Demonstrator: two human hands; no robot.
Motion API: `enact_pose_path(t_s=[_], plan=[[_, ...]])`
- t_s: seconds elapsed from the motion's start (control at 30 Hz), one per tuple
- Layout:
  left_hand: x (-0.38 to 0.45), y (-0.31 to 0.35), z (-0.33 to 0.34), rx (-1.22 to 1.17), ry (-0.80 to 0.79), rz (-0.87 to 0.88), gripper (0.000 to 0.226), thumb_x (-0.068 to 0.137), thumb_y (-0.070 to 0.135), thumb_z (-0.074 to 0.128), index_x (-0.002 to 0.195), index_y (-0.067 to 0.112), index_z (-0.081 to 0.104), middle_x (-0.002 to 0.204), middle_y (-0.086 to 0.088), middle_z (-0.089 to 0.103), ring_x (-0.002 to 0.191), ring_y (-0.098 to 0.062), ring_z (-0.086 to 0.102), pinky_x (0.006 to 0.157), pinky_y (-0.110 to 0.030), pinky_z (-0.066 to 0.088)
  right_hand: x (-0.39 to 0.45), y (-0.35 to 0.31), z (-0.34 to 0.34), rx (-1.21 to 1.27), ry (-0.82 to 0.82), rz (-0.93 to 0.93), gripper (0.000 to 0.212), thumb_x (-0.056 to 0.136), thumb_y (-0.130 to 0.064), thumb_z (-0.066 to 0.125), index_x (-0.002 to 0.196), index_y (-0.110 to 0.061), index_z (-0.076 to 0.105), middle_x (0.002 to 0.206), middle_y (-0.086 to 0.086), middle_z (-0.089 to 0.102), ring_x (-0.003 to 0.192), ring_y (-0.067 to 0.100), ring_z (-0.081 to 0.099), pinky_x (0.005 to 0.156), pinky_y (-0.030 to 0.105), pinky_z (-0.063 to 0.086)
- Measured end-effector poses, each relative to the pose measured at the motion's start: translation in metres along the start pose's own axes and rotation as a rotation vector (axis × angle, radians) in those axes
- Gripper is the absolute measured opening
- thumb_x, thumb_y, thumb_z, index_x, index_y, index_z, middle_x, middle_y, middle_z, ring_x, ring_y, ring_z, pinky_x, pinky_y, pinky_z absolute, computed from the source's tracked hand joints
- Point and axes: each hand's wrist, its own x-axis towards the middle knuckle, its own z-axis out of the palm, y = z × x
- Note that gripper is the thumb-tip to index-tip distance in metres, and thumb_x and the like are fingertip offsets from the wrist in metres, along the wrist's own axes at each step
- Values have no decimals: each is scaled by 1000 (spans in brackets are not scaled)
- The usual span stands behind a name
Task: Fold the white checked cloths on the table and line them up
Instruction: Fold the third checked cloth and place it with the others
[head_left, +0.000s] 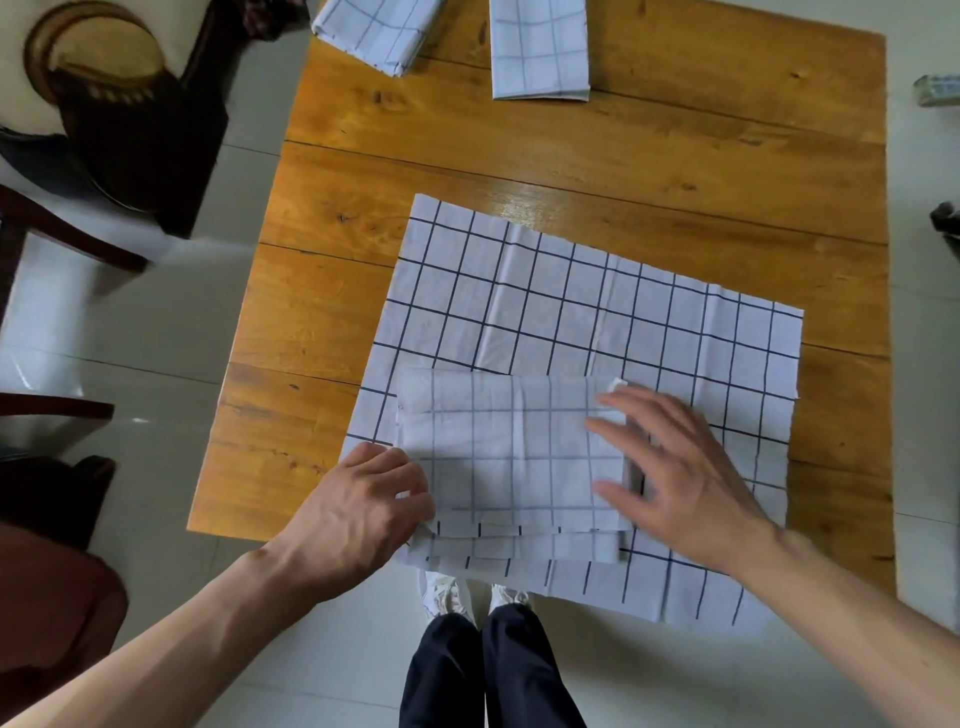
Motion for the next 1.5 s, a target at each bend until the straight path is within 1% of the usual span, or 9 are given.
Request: enact_pose_path(t_s=[0.1, 0.23, 0.3, 0.47, 0.63, 1.0, 1.27, 1.4, 1.5], plan=[[-1, 0, 1, 1, 4, -8, 15, 93, 25, 57, 84, 26, 69, 90, 8, 65, 84, -17, 60, 76, -37, 50, -25, -22, 16, -49, -80, -20, 72, 78, -51, 72, 138, -17, 53, 151, 4, 41, 144, 23, 33, 118, 40, 26], [-3, 3, 1, 4, 26, -24, 12, 91, 23, 60, 83, 23, 69, 89, 7, 65, 81, -17, 59, 74, -29, 44, -39, -30, 38, -77, -99, 79, 75, 68, -39, 87, 132, -16, 56, 148, 4, 45, 142, 26, 36, 115, 41, 34], [-6, 5, 1, 9, 43, -27, 14, 92, 23, 58, 82, 22, 68, 90, 7, 65, 81, -17, 59, 74, -27, 41, -41, -30, 41, -59, -84, 106, 72, 68, -37, 87, 130, -15, 58, 146, 4, 46, 140, 25, 37, 114, 40, 35], [-13, 7, 5, 4, 69, -47, 10, 91, 17, 61, 81, 18, 63, 92, 4, 63, 82, -20, 59, 70, -32, 46, -44, -32, 44, -81, -20, 94, 65, 67, -33, 88, 124, -13, 62, 137, 5, 54, 133, 27, 46, 112, 40, 30], [-18, 9, 8, -12, 83, -43, 11, 91, 18, 62, 80, 18, 62, 93, 5, 62, 83, -21, 60, 71, -36, 47, -50, -36, 50, -87, 27, 83, 56, 68, -27, 89, 117, -13, 65, 129, 3, 59, 127, 24, 50, 106, 40, 34], [-33, 15, 20, 49, 112, 8, 9, 90, 12, 66, 81, 15, 64, 93, 1, 64, 85, -27, 62, 70, -41, 47, -56, -33, 54, -72, 100, 80, 45, 71, -32, 88, 107, -13, 69, 115, 0, 64, 112, 22, 58, 94, 32, 37], [-31, 20, 19, 53, 86, -26, 7, 89, 17, 64, 82, 15, 63, 94, 0, 64, 87, -27, 62, 72, -39, 48, -55, -29, 51, -83, 103, 35, 38, 73, -39, 86, 99, -14, 72, 109, -1, 67, 107, 21, 60, 87, 35, 41], [-24, 32, 12, 35, 47, -155, 27, 92, 44, 60, 99, 19, 66, 89, 5, 65, 87, -21, 60, 76, -36, 48, -46, -32, 43, -89, 108, 37, 25, 86, -42, 69, 89, -17, 71, 99, -5, 65, 97, 19, 60, 80, 33, 39], [-11, 35, 9, 84, 33, -222, 33, 95, 41, 53, 117, 17, 59, 80, 8, 65, 76, -20, 58, 69, -35, 49, -30, -36, 41, -143, 91, 56, 17, 83, -25, 75, 76, -17, 61, 82, -4, 59, 77, 22, 54, 70, 33, 34]])
